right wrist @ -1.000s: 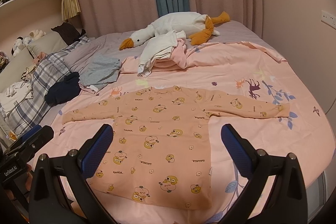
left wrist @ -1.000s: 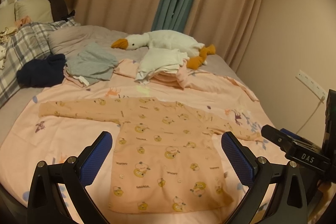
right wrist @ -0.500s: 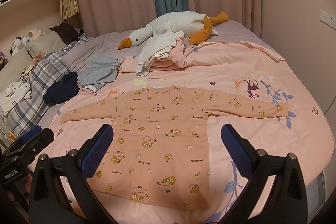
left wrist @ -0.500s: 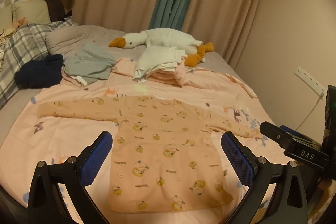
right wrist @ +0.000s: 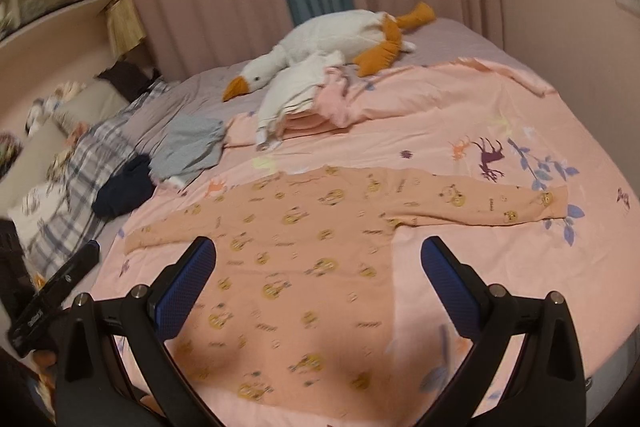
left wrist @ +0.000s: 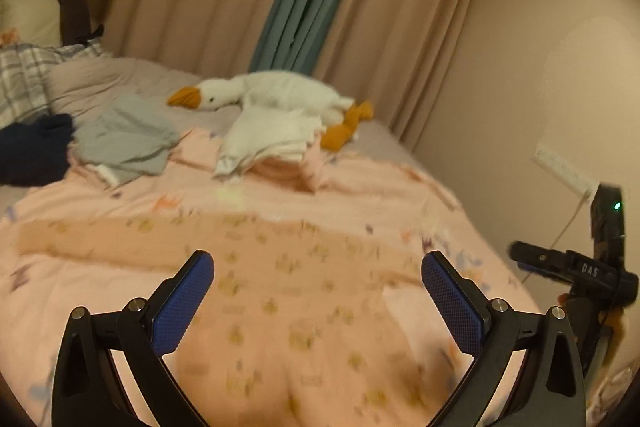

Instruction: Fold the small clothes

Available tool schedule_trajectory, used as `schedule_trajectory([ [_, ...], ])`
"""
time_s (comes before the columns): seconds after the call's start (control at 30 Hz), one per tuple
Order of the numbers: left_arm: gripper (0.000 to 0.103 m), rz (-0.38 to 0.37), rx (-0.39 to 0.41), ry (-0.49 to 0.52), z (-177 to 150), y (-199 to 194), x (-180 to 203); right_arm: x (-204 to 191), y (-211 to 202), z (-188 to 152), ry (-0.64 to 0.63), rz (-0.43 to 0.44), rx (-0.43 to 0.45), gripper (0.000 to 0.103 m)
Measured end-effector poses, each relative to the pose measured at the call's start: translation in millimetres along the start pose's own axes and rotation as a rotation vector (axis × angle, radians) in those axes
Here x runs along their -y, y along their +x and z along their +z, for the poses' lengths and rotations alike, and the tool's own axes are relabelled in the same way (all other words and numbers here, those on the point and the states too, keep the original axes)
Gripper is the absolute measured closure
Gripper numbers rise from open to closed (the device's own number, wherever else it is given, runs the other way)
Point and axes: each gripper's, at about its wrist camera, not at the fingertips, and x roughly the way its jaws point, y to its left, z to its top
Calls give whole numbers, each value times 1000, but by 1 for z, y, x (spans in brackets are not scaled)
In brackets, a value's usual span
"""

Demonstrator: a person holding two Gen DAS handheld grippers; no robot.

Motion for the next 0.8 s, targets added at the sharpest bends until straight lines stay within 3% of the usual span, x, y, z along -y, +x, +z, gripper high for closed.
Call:
schedule_trajectory([
  [0.07, 0, 32, 22, -38, -3, 26, -28, 43, 17, 11, 66, -43, -11, 0],
  [0.13, 0, 59, 9, -97, -9, 53, -57, 94, 33, 22, 121, -143, 7, 0],
  [0.27, 1, 102, -159, -231, -31, 116, -110, 211, 69, 26, 299, -287, -61, 3],
  [0.33, 4, 133, -230, -282, -46, 139, -127, 254, 83, 19, 398, -285, -92, 6],
  [0.47, 27, 167, -441, -331, -76, 179, -143, 321, 115, -11, 609, -236, -123, 14],
  [0.57, 28, 167, -411, -255, -84, 176, -137, 341, 131, -22, 645, -267, -125, 23],
  [0.67, 29, 163, -395, -303, -84, 176, -144, 363, 138, -35, 736, -250, -80, 30],
  [0.73, 38, 162, -369, -344, -86, 173, -153, 375, 142, -45, 796, -214, -38, 35],
  [0.8, 60, 211, -359, -339, -88, 173, -157, 381, 137, -53, 821, -189, 34, 48],
])
